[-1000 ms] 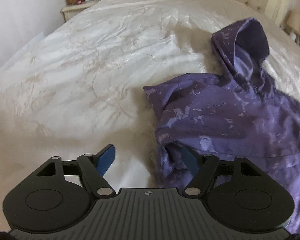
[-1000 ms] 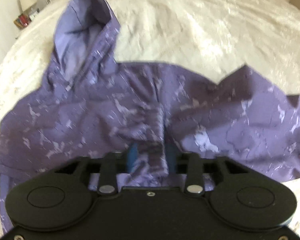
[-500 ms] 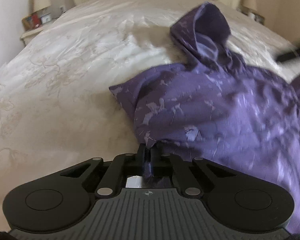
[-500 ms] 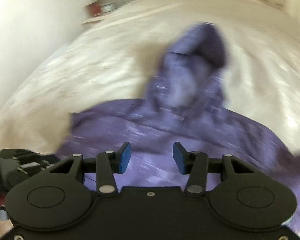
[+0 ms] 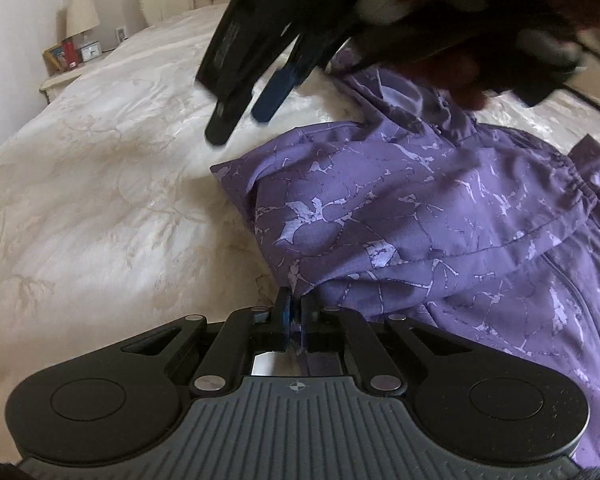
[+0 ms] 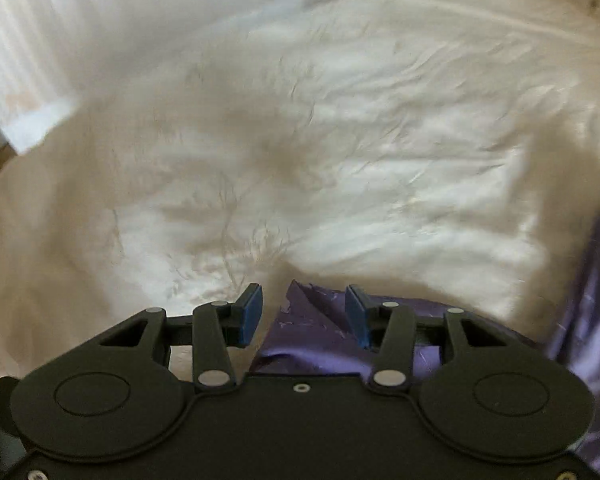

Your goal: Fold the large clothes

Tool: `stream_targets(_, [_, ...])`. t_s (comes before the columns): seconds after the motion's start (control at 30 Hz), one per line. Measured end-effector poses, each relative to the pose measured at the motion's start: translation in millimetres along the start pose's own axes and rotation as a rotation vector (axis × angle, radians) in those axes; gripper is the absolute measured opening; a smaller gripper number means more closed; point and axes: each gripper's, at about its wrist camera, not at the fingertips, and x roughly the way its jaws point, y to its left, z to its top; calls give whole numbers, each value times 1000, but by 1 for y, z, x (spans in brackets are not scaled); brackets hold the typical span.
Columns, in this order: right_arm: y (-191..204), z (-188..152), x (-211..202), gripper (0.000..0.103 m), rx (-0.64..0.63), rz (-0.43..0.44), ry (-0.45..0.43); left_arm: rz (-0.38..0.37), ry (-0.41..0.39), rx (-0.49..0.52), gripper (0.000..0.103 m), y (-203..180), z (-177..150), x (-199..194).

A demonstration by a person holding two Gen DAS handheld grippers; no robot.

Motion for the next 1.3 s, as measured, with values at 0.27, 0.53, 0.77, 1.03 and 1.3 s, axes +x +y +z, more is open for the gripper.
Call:
stream_targets(0.27, [-15,6,31,5,62,60,80,11,-22,-87,4,5,-7,-6])
stream_targets(0.53, [-33,-5,14,37,183,20,-36,40,78,-193,9,23,-25,-19])
stream_targets(0.77, [-50,-70,-67,52,291,-160,-229,-8,-19,-340,37,38,22,-39])
stream_targets(1.03, [-63,-174,-112,52,535,-368,-187,-75,-42,-266,58,2,71,3])
stream_targets(1.3, [-54,-224,-73,65,562,-354,-53,5,132,-312,69,24,25,46])
